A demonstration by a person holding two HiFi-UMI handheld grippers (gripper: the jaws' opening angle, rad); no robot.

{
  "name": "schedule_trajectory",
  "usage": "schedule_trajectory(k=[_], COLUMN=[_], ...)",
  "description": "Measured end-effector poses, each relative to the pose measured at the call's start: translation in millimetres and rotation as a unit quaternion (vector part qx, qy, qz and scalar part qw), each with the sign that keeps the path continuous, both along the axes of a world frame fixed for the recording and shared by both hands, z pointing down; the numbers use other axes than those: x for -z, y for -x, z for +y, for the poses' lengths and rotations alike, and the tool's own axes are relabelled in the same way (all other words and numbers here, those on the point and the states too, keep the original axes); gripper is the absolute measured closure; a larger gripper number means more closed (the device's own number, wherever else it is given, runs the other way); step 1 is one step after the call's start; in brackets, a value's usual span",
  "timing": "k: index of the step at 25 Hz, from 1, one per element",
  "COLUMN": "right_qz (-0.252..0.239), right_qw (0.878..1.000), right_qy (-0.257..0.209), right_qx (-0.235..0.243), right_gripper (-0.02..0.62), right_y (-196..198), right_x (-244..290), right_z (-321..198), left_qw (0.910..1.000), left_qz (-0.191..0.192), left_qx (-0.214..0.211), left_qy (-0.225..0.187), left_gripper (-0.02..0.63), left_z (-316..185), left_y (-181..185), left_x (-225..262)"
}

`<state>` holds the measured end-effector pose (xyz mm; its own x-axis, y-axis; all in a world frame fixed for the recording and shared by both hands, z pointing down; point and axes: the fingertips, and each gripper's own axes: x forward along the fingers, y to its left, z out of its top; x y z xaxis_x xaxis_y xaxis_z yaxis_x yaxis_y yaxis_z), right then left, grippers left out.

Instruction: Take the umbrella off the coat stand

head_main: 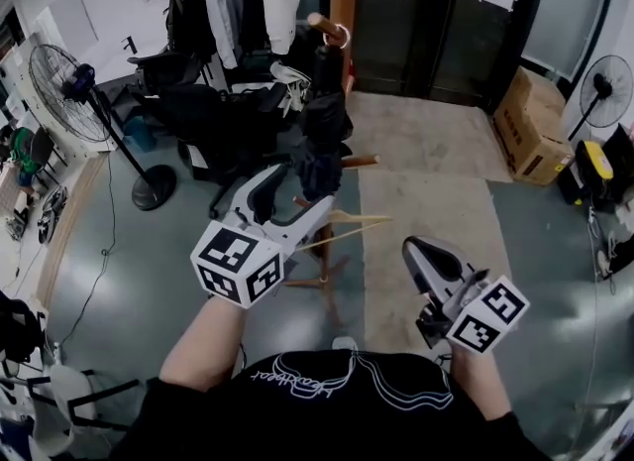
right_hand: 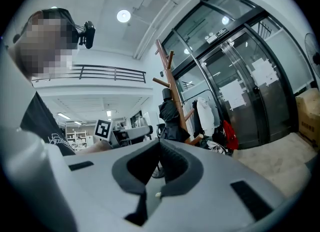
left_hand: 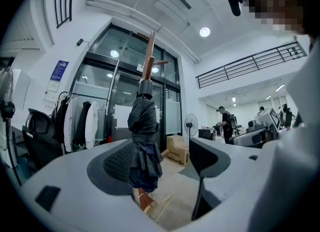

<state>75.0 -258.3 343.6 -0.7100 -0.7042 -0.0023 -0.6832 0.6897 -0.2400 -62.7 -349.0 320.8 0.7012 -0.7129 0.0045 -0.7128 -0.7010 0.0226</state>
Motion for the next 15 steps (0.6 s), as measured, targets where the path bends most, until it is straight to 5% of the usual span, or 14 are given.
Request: schedule_trajectory(k=[15], right_qz=[-0.002], right_qw=[0.999], right_qy=[-0.020], right_qx=[0.043], right_gripper=[0.592], right_y=[-19], right_x=[15], right_z=[-65], left_qw=[0.9970], left_qz=[-0.053], left_qx=[0.056], left_qy=[-0.005], left_gripper=[0.268], left_z=[-79], left_y=[-19], left_x=[0])
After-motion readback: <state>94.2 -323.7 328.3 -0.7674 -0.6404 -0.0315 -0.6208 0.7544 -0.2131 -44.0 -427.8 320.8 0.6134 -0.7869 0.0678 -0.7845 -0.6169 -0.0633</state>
